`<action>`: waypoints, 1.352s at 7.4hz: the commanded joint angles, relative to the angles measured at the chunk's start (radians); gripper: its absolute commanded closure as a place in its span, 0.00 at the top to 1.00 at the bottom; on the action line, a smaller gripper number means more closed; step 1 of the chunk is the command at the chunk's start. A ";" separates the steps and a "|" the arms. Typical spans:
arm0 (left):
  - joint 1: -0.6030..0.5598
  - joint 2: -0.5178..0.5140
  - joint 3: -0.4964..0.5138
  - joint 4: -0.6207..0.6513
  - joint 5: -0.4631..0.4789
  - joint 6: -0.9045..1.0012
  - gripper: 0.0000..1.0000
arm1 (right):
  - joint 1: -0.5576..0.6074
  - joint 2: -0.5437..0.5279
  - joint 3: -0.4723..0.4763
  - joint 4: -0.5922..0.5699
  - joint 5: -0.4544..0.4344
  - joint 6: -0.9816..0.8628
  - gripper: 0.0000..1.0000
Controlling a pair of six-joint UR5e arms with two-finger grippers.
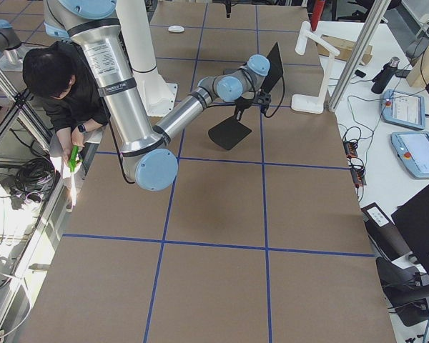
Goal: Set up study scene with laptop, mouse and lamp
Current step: 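Carry the black mouse pad with the right gripper toward the laptop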
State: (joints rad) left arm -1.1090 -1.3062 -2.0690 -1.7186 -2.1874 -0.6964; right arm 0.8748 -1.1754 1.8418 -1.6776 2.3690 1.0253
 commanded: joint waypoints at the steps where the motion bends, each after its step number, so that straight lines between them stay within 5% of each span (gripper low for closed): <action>1: 0.000 0.018 0.010 -0.026 -0.045 -0.002 1.00 | -0.055 0.096 -0.119 0.110 -0.020 0.114 0.00; 5: 0.000 0.015 0.050 -0.027 -0.045 0.008 1.00 | -0.109 0.308 -0.457 0.359 -0.048 0.196 0.00; 10: 0.001 -0.002 0.087 -0.035 -0.043 0.008 1.00 | -0.140 0.402 -0.618 0.484 -0.112 0.194 0.00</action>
State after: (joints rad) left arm -1.1076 -1.3045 -1.9939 -1.7474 -2.2316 -0.6904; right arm 0.7480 -0.7864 1.2573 -1.2363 2.2745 1.2195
